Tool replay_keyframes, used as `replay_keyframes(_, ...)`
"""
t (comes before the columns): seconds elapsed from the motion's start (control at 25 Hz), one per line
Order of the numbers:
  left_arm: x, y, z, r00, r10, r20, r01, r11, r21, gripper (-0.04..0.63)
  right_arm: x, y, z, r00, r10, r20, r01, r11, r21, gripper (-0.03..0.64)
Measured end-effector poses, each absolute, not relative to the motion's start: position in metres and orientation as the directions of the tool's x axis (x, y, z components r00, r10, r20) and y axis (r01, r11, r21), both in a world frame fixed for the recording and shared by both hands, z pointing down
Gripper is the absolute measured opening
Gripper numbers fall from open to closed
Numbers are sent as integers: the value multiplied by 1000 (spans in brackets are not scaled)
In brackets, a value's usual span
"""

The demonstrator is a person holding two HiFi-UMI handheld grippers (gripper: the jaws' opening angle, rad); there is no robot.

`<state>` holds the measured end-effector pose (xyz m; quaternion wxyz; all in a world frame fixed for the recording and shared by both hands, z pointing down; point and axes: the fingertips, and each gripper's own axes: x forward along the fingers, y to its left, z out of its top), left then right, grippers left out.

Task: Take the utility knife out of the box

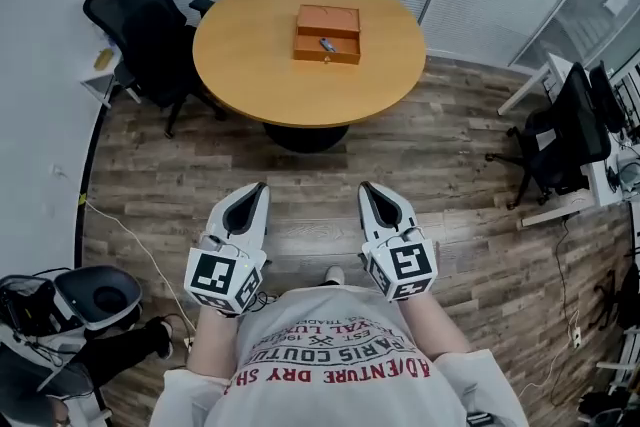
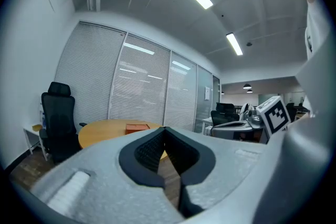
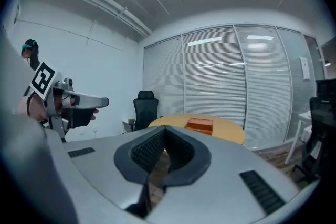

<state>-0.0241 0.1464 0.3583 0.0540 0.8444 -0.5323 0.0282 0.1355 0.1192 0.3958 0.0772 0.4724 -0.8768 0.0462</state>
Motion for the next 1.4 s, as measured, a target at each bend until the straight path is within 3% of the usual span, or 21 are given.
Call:
replay_keyframes(0.32, 33, 86, 367, 415, -900, 134, -910, -411, 58, -5, 202, 48, 401, -550, -815, 185, -831, 555, -25, 8)
replay_keyframes(0.56, 26, 39, 375, 395, -904, 161, -918, -393, 49, -5, 206, -2, 411, -530, -824, 202, -845, 532, -47, 8)
replay_keyframes(1.4, -84, -237, 367, 507, -853, 126, -862, -502, 74, -5, 86, -250, 413, -470, -845, 256, -875, 484, -9, 8)
